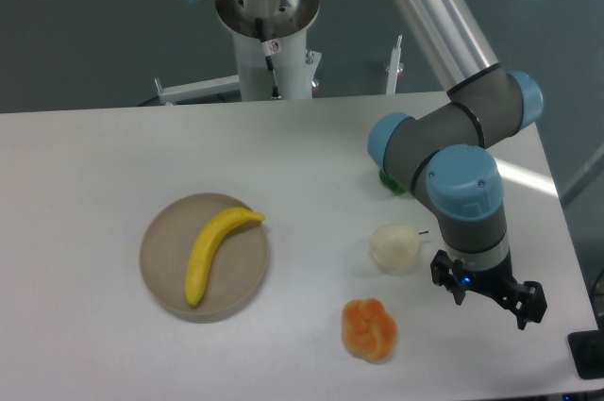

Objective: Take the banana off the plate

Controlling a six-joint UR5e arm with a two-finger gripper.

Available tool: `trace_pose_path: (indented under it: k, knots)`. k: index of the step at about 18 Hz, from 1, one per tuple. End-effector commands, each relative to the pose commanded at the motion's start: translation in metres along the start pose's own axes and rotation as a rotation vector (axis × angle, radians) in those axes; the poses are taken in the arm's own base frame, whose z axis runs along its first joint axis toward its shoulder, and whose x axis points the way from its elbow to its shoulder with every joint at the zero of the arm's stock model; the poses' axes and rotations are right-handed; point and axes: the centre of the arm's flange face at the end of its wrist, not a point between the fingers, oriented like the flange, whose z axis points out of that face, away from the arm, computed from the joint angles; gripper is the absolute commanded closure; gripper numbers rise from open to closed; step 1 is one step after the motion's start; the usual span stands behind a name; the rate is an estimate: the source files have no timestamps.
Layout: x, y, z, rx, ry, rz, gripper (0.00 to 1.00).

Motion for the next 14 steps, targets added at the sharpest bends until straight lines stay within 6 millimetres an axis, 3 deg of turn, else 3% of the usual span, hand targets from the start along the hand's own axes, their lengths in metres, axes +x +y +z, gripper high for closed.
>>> trace_pose_path:
  k: [6,9,14]
  knots:
    - [0.023,-0.031,-0.029,0.021,-0.005,-0.201,0.0]
    - [0.042,-0.033,-0.062,0.028,-0.016,-0.347,0.0]
    - [0.112,-0.049,-0.115,0.042,0.042,-0.373,0.0]
